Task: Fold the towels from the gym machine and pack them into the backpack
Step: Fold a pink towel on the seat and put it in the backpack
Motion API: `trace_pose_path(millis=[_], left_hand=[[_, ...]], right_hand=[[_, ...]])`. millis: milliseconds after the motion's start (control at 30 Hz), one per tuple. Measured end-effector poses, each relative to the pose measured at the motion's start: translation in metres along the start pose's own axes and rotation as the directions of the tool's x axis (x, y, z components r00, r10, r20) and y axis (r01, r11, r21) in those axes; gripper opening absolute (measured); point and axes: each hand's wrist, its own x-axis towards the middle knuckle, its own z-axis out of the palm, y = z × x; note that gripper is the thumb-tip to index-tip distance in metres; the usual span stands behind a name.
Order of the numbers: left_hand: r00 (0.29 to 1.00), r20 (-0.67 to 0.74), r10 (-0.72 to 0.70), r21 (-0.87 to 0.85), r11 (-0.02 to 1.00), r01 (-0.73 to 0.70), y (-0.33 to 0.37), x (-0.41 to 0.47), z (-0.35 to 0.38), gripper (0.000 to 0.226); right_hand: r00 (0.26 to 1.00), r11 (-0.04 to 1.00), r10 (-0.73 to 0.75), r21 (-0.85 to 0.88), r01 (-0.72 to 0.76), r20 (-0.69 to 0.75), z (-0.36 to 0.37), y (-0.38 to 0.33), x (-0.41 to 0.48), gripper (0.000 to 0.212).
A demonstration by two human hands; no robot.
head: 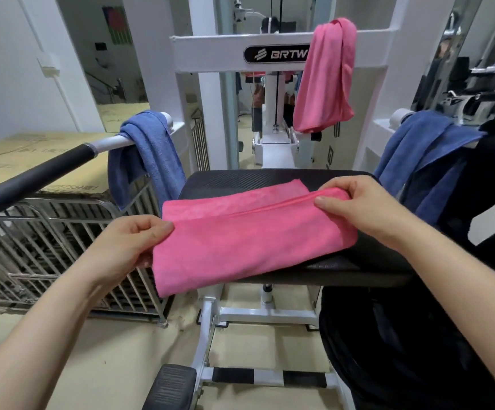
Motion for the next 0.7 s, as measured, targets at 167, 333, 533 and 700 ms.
trace_pose_path(millis=[167,333,533,700], left_hand=[[0.972,-0.227,-0.065,-0.058,0.997,0.053,0.0,0.043,0.002,0.017],[0.963,-0.256,-0.081,0.142,0.983,0.121,0.0,0.064,-0.003,0.035],[0.972,-0.235,-0.022,0.272,0.958,0.088,0.005,0.07,-0.006,0.006],[0.957,-0.281,0.078,0.453,0.889,0.06,0.0,0.088,-0.005,0.022]], right_hand=[[0.996,0.977,-0.06,-0.208,0.045,-0.067,0.031,0.011,0.055,0.011],[0.994,0.91,-0.099,-0.402,0.106,0.036,0.052,0.026,0.097,0.02],[0.986,0.896,-0.104,-0.419,0.149,0.129,0.051,0.035,0.115,0.018],[0.982,0.912,-0.064,-0.39,0.13,0.178,0.048,0.034,0.122,0.017]])
